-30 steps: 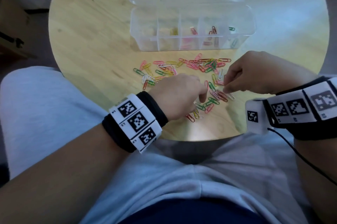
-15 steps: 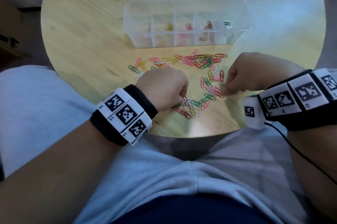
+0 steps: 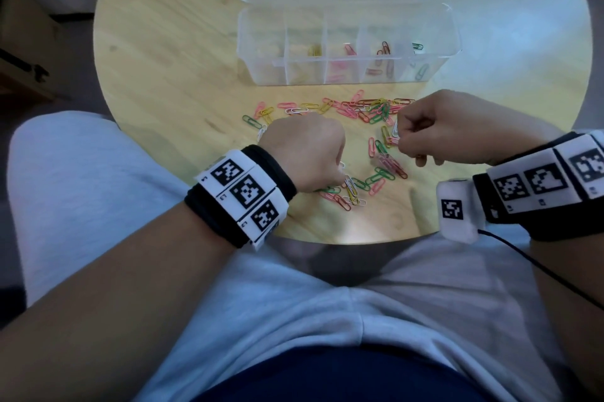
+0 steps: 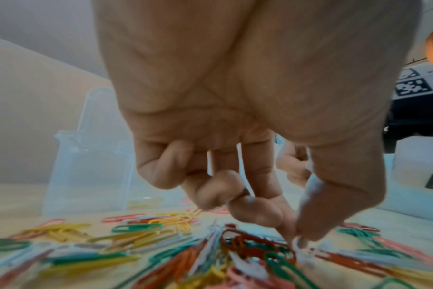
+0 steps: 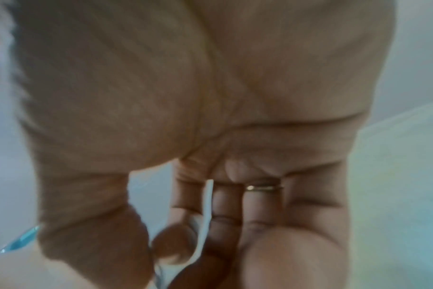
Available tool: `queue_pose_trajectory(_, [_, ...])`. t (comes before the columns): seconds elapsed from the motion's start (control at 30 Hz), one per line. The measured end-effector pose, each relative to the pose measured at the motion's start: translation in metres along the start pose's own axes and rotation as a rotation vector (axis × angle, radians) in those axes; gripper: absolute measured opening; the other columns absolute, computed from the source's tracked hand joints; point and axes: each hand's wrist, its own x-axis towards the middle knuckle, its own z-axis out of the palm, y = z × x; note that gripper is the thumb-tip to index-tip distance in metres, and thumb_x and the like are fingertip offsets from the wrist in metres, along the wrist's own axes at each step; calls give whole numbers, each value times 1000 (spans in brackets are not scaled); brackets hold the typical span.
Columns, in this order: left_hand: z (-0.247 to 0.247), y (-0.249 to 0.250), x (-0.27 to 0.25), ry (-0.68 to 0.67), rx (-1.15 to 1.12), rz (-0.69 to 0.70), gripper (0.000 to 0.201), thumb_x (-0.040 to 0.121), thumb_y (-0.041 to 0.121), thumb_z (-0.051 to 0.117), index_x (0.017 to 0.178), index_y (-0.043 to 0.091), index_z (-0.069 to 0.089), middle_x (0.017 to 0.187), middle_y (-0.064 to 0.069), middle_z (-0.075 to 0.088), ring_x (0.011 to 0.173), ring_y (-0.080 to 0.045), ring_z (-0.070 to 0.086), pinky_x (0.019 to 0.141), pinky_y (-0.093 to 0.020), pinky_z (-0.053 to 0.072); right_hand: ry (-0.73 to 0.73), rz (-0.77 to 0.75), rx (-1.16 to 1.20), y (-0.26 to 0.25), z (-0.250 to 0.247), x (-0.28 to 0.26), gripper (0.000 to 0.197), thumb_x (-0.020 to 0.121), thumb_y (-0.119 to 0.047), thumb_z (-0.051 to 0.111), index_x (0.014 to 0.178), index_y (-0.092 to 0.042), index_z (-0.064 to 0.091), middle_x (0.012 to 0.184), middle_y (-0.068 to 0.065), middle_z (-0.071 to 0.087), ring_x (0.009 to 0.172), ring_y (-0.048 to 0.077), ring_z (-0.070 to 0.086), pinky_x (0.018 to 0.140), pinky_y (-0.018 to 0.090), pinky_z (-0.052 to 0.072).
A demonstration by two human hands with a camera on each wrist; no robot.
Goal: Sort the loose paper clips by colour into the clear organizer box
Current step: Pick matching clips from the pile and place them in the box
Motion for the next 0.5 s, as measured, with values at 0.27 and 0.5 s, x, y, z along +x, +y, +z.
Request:
queue_pose_trajectory(0.27, [-17,-24,3,100,-439,-19,9,74,14,74,79,21,74,67,9,69,64,-5,65,63,-21,51,-5,-111,294,-14,13,6,35,69,17,42,59,-14,28,55,12,32,48,19,34,51,31,24])
queue_pose_trajectory(0.5, [-19,-21,3,113,-458,13,18,77,12,55,62,18,63,48,10,52,50,2,47,49,-11,32,-98,-180,-29,-14,30,13,14,77,-11,66,75,-19,55,56,-6,47,50,11,43,52,28,36])
